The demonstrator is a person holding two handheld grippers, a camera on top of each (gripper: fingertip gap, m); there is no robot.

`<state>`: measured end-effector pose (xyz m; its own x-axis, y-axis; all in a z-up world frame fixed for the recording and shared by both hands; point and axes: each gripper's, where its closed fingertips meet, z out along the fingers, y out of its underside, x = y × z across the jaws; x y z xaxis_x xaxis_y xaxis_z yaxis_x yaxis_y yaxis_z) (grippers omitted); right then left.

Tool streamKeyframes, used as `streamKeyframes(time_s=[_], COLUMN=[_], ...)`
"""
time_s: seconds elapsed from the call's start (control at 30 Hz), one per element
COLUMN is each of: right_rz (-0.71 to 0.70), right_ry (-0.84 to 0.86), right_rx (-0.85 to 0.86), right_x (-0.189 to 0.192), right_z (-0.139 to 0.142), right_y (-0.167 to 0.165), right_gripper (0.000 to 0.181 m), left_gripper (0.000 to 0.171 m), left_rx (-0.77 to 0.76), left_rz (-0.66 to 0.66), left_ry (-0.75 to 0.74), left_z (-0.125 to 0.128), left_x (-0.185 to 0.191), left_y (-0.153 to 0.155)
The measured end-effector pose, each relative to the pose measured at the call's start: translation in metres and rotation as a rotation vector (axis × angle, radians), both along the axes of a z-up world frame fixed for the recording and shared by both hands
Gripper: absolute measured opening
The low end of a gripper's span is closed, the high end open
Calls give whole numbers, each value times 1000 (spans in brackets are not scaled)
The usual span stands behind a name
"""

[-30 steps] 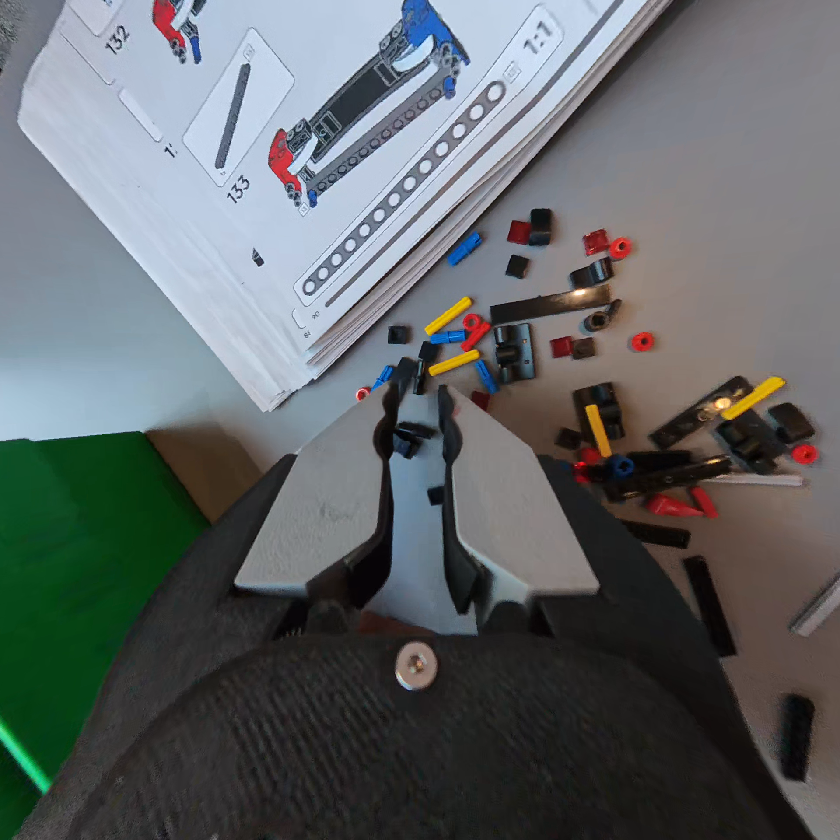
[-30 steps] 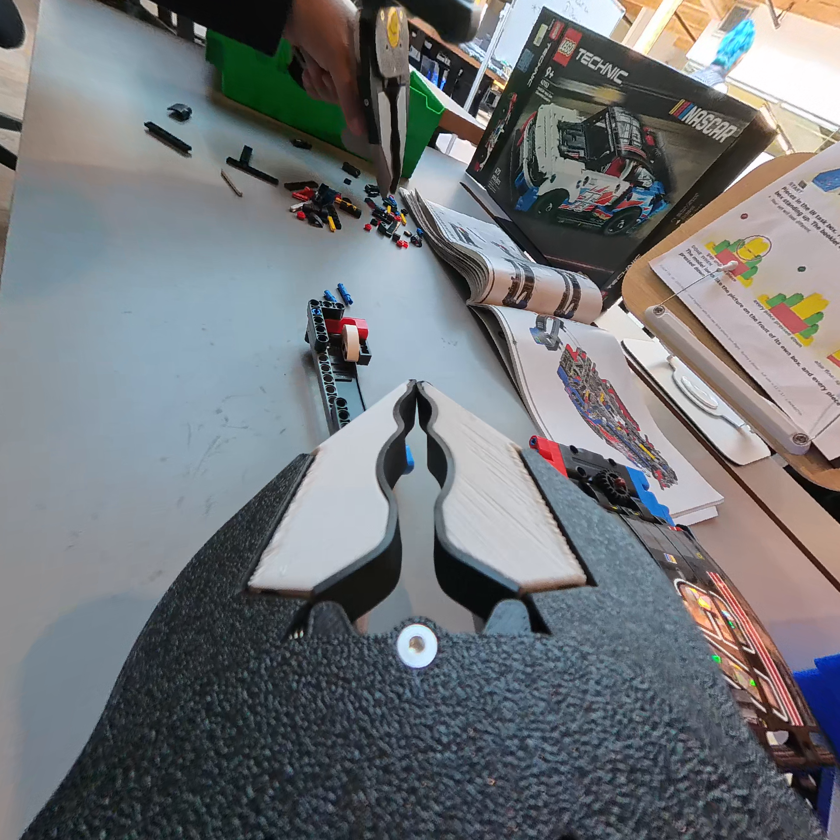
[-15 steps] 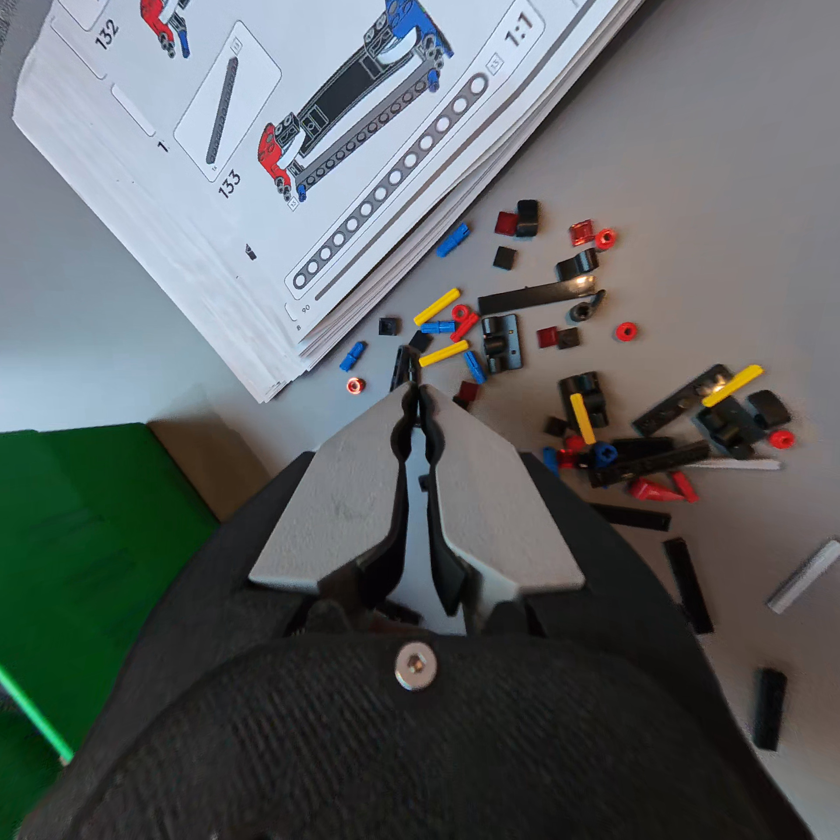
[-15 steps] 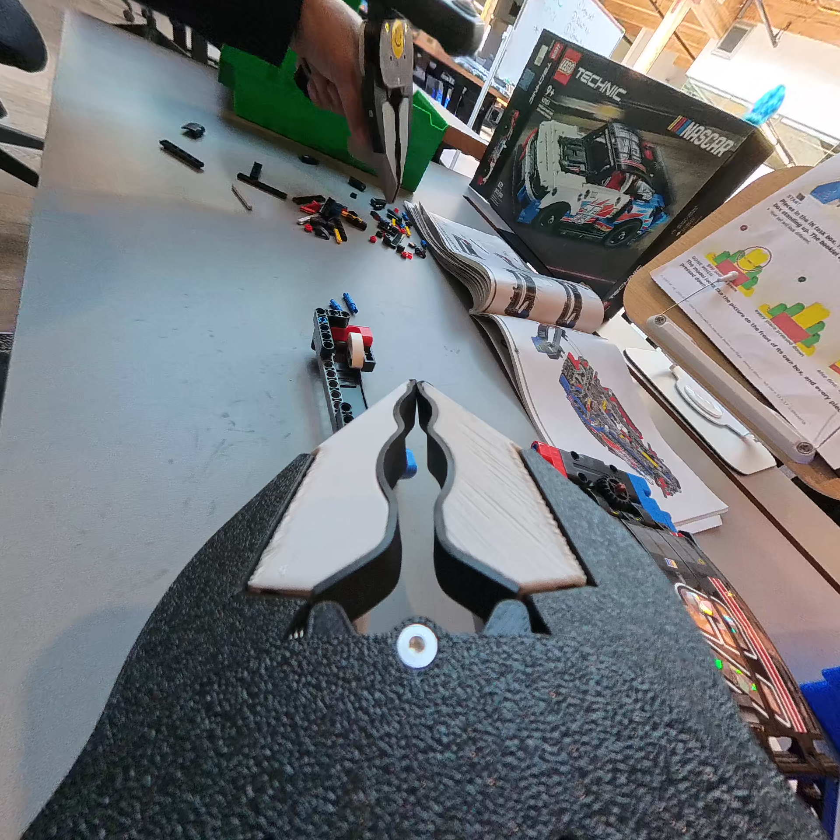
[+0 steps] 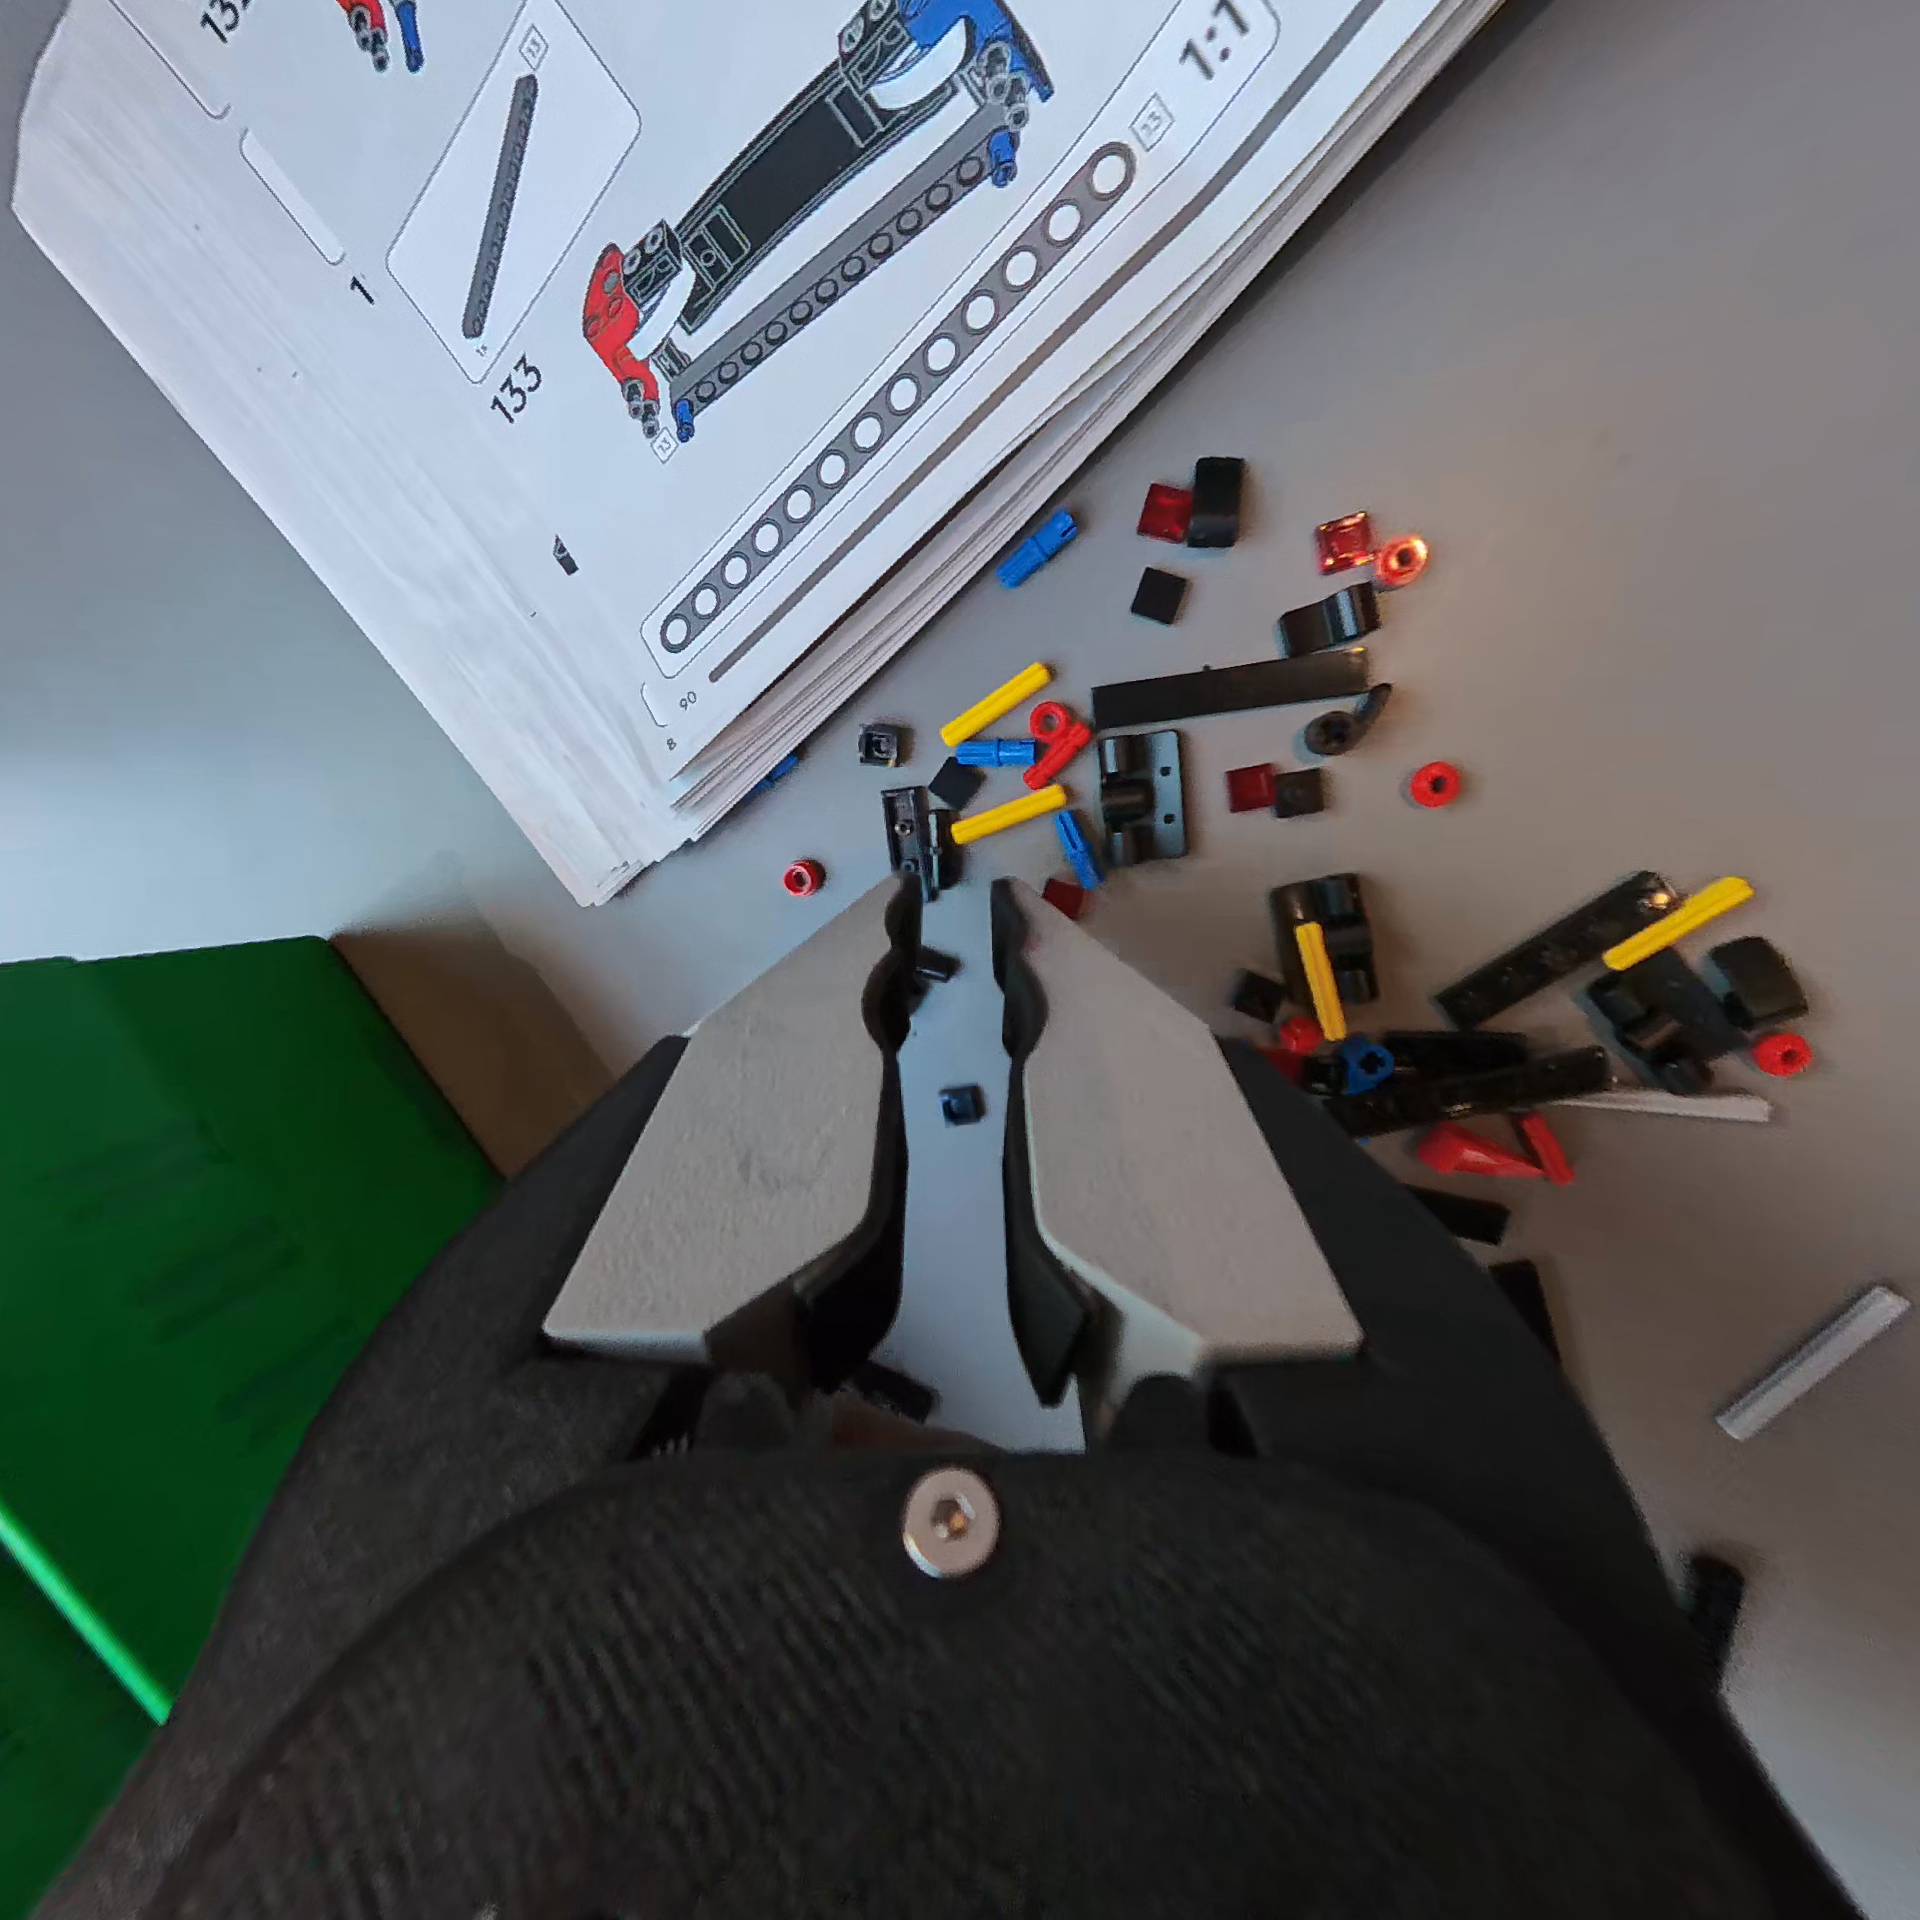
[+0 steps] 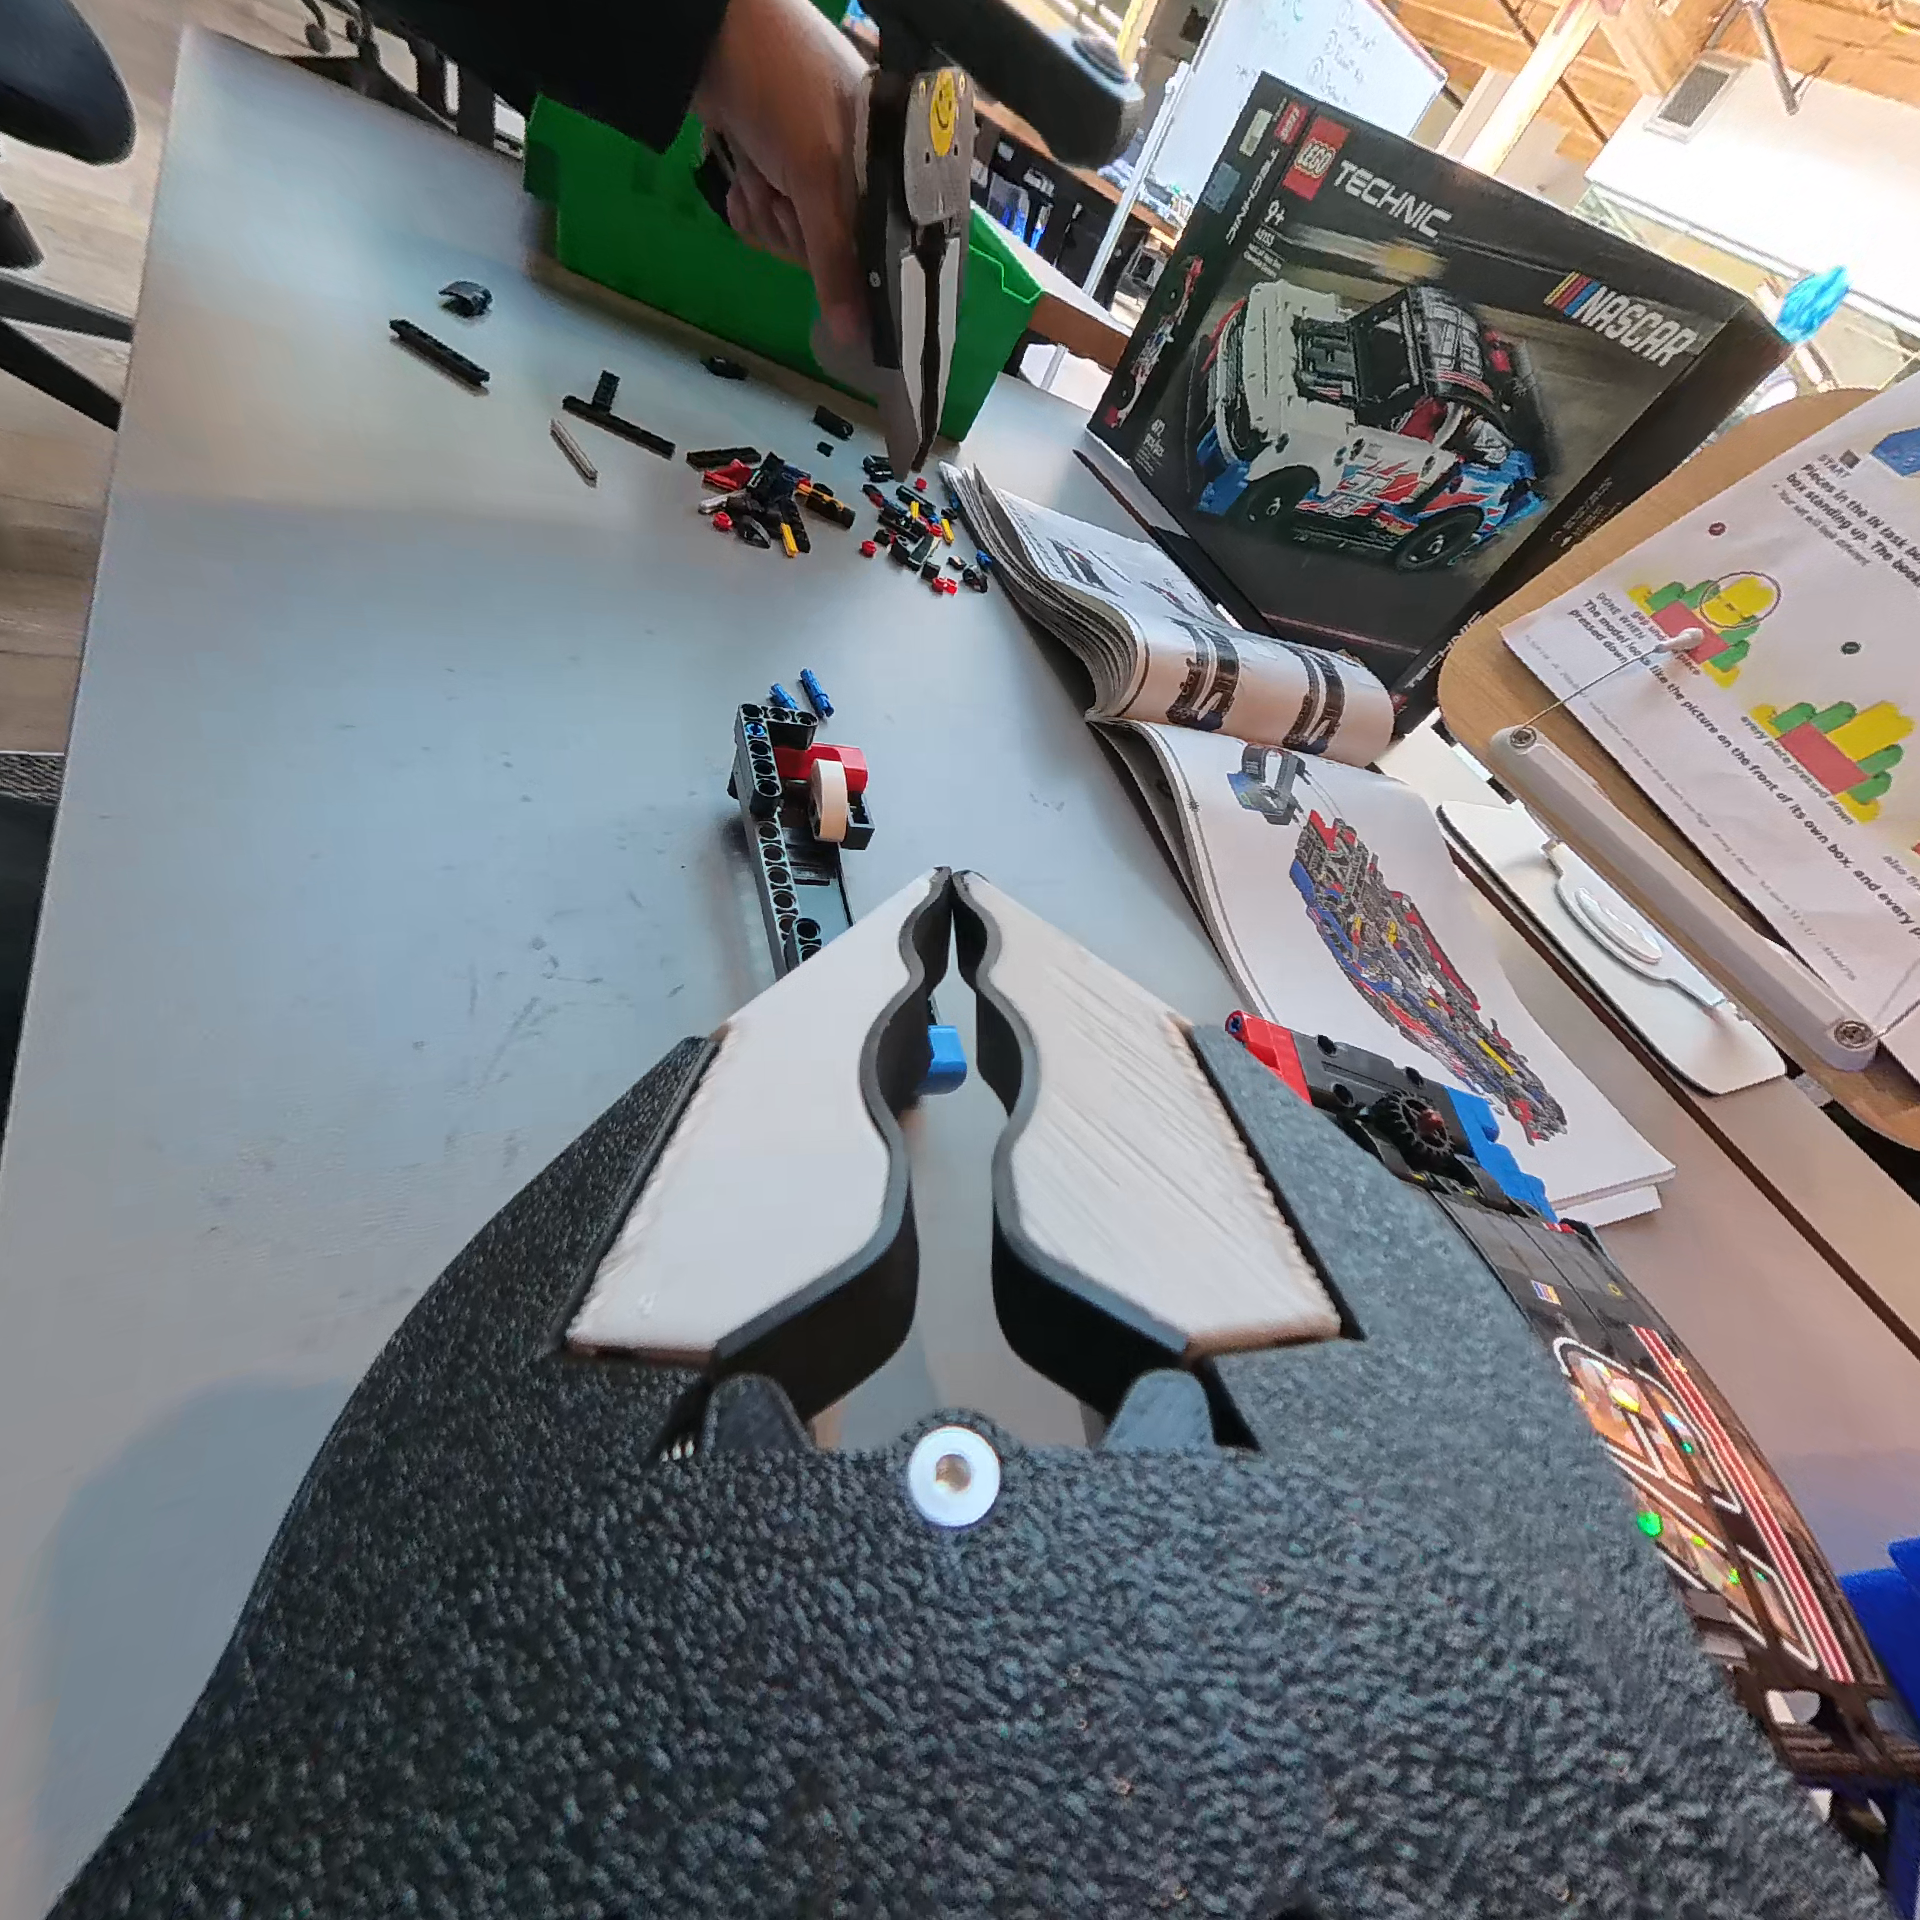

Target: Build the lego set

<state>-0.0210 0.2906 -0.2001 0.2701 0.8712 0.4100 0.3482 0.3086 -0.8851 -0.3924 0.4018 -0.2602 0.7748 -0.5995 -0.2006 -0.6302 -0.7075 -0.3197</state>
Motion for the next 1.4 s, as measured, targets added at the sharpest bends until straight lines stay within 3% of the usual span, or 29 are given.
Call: streamKeyframes(time_s=[0.23, 0.6, 1.4], right_rz=[-4, 0, -10], right_ry=[-1, 5, 5], right_rx=[-6, -14, -29], right_x=[0, 0, 0], right_z=[0, 0, -1], right_y=[1, 1, 4], right_gripper=[0, 0, 0], left_gripper=[10, 0, 19], left_rx=[-47, -88, -92], left_rz=[-17, -31, -60], left_ry=[9, -59, -59], left_z=[-11, -6, 5], left_x=[-4, -4, -7], left_y=[5, -1, -14])
